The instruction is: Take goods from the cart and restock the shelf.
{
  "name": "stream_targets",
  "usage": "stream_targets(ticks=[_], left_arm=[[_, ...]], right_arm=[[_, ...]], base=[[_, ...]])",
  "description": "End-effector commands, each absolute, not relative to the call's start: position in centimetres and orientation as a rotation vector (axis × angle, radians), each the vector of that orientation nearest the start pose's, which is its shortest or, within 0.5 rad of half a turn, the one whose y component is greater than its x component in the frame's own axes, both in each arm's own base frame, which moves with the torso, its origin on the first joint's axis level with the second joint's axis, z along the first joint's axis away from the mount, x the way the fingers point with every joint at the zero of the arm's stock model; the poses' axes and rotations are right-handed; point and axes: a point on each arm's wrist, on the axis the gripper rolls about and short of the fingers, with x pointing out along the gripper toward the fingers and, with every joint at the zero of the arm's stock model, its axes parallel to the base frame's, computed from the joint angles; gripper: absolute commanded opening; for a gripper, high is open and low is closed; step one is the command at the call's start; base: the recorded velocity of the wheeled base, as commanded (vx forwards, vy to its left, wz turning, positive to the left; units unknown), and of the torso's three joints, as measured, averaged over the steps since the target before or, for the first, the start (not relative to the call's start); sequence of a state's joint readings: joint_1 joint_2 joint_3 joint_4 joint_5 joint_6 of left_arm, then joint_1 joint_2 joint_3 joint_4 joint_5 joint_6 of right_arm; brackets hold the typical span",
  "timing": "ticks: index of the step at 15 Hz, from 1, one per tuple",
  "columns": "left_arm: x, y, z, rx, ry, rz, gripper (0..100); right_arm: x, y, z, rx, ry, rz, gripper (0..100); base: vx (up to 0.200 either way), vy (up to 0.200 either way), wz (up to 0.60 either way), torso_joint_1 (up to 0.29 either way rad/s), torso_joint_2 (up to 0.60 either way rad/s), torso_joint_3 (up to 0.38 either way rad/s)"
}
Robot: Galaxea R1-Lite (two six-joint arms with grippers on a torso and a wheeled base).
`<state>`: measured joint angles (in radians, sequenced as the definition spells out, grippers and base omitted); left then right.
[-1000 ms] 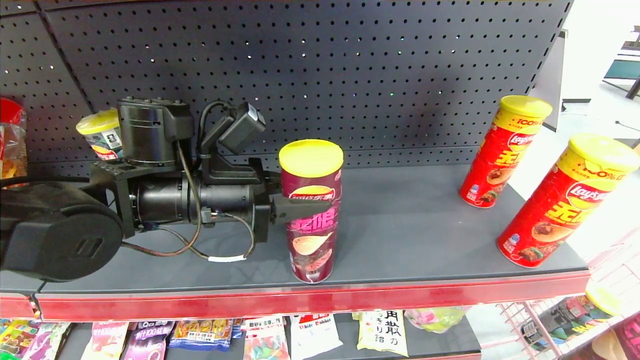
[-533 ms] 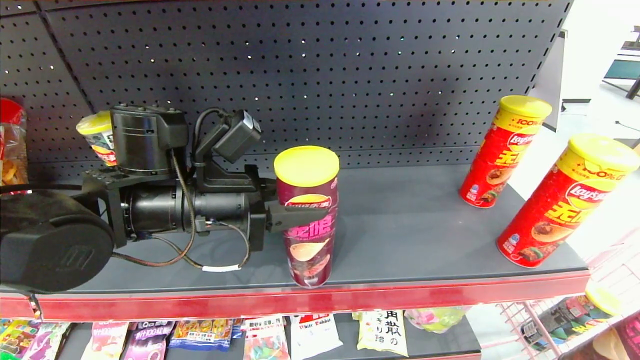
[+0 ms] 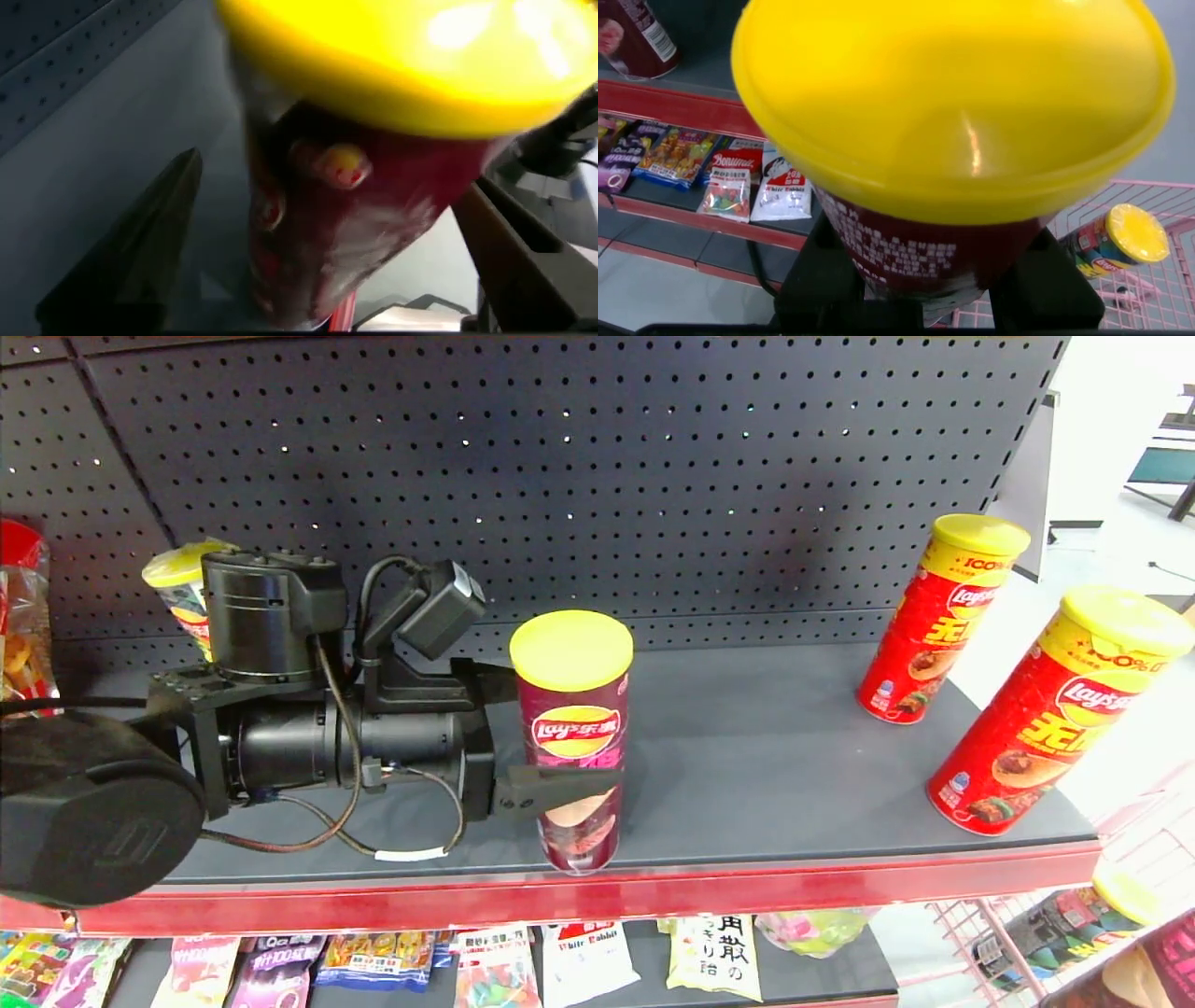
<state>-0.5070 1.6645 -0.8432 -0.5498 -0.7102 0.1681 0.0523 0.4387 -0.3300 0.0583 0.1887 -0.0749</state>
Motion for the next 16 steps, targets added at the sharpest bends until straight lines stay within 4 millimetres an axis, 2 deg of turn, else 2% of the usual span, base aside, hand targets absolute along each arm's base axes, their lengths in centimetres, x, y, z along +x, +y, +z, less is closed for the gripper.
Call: stream_targets(ticks=[1, 5, 9, 13, 16], left_arm=[[24.0, -14.9, 19.5, 0.119, 0.198, -1.188, 100], [21.6, -13.1, 19.5, 0.14, 0.209, -1.06, 100], [18.3, -11.3, 18.4, 0.143, 0.233, -1.026, 100], [16.8, -10.4, 18.1, 0.145, 0.233, -1.004, 100], [16.4, -10.1, 18.1, 0.15, 0.226, -0.983, 100]], right_arm=[[2.4, 0.6, 18.0, -0.059, 0.192, 0.284, 0], [6.1, 1.5, 22.3, -0.072, 0.213, 0.435, 0], [10.3, 4.3, 26.3, -0.099, 0.217, 0.629, 0], [13.5, 8.0, 28.4, -0.132, 0.221, 0.709, 0], [15.5, 9.9, 28.8, -0.145, 0.234, 0.723, 0]], base=[[0.0, 0.0, 0.0, 0.0, 0.0, 0.0], [0.0, 0.0, 0.0, 0.0, 0.0, 0.0], [0.0, 0.0, 0.0, 0.0, 0.0, 0.0], [0.0, 0.0, 0.0, 0.0, 0.0, 0.0], [0.0, 0.0, 0.0, 0.0, 0.0, 0.0]])
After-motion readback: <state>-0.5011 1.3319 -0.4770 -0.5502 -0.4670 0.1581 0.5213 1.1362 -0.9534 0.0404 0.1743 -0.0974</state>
